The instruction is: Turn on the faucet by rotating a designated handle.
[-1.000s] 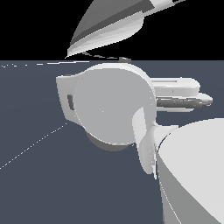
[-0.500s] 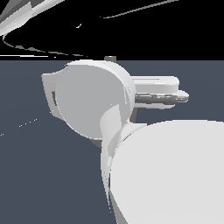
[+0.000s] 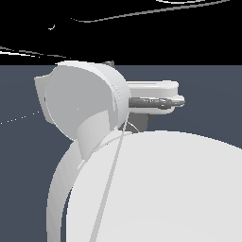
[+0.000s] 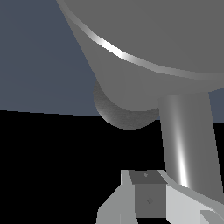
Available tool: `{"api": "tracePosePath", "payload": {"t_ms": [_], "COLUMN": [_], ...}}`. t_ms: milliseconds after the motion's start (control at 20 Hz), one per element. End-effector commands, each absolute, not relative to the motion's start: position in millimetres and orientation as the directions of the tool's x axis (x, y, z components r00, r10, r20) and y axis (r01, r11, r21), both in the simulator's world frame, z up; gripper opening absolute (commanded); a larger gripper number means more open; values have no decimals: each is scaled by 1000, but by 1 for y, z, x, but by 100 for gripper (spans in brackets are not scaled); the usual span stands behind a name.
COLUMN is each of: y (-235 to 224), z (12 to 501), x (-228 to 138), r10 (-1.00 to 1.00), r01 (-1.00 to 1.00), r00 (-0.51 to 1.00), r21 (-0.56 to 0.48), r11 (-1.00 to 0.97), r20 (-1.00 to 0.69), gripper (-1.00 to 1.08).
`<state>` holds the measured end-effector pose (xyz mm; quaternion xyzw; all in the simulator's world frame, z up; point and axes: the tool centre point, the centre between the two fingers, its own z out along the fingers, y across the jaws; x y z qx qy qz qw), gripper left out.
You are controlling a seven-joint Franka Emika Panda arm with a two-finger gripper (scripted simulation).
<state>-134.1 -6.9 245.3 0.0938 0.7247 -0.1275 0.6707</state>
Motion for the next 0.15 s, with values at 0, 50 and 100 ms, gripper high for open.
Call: {"api": "tracePosePath", "payload": {"t_ms": [0, 50, 100], "y": [19, 21, 21], "z": [286, 287, 287], "x": [-123, -122, -122], "r10": [-1, 0, 0], "r01": [258, 258, 258], "r00": [-4, -1, -1], "r21": [-1, 0, 0], "r11": [966, 966, 966], "r20": [-1000, -1000, -1000], "gripper": [-100, -100, -100]}}
